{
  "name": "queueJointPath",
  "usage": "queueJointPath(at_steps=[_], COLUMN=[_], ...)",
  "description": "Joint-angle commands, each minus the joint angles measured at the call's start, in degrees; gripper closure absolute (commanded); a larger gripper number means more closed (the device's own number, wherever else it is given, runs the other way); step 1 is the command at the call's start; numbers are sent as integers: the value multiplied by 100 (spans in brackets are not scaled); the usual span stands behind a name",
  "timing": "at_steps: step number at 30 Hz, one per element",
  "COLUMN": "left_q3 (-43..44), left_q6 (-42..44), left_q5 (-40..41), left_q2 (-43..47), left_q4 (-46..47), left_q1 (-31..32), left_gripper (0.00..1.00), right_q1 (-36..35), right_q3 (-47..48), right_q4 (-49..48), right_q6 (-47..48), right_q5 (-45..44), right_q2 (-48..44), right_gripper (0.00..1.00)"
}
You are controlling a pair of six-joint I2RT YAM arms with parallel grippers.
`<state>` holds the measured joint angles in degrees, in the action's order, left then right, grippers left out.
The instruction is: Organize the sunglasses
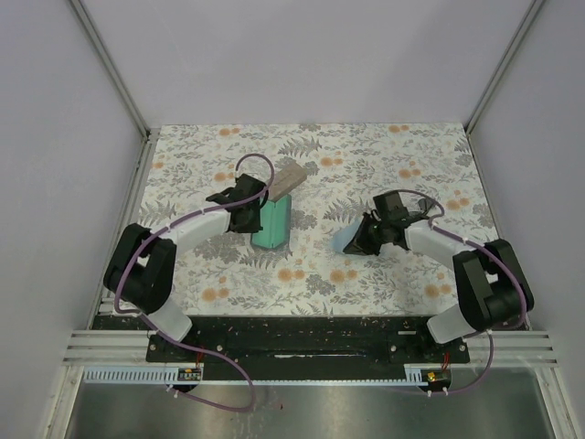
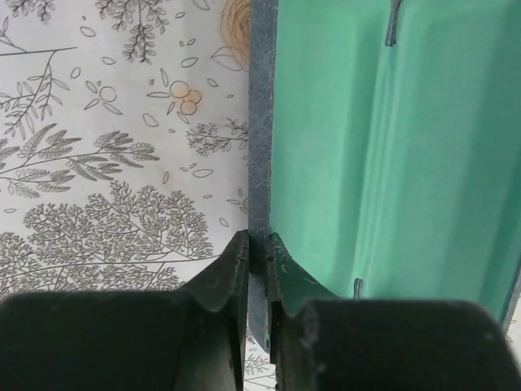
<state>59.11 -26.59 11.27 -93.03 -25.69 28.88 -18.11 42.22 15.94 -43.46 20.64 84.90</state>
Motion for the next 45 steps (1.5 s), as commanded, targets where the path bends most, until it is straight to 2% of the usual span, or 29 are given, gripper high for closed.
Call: queueJointPath(at_steps=[1, 5, 6, 8, 9, 10, 12, 18, 25, 31, 38, 41, 42, 44, 45], left_q3=[48, 188, 223, 320, 364, 416, 539, 1102, 1717, 2069, 2122, 2157, 2175, 2227, 2227], left_q6=[31, 101, 119, 171, 206, 233, 277, 435, 418, 242, 101, 75, 75, 31, 14], left_q5=[166, -19, -80, -160, -195, -204, -195, -72, -239, -476, -784, -810, -819, -845, -924], left_q2=[286, 426, 470, 584, 637, 681, 760, 708, 76, -750, -1067, -1164, -1208, -1296, -1322], left_q4=[47, -50, -76, -164, -208, -278, -392, -735, -788, -788, -648, -648, -648, -648, -630], left_q1=[-14, -5, -6, 3, 3, 21, 91, 793, 1786, 2130, 2148, 2139, 2122, 2086, 2060], left_gripper=[80, 62, 55, 46, 42, 40, 37, 37, 43, 48, 49, 49, 49, 49, 49], right_q1=[-658, -852, -852, -852, -844, -843, -826, -668, -597, -597, -597, -606, -597, -597, -589], right_q3=[497, 428, 376, 252, 217, 156, 146, 419, 480, 542, 533, 533, 559, 577, 595], right_q4=[-162, -22, 57, 276, 391, 479, 759, 1490, 1684, 1526, 1113, 1051, 1051, 1060, 1060], right_q6=[-180, -206, -189, -75, -22, 13, 118, 680, 1033, 1077, 963, 962, 1015, 1015, 1024], right_q5=[80, 10, 19, -69, -165, -279, -534, -1667, -2828, -2970, -2593, -2478, -2469, -2521, -2521], right_q2=[237, 141, 80, -166, -306, -482, -772, -1160, -985, -449, 201, 404, 439, 448, 457], right_gripper=[100, 98, 88, 50, 42, 39, 37, 51, 52, 52, 55, 63, 68, 92, 100])
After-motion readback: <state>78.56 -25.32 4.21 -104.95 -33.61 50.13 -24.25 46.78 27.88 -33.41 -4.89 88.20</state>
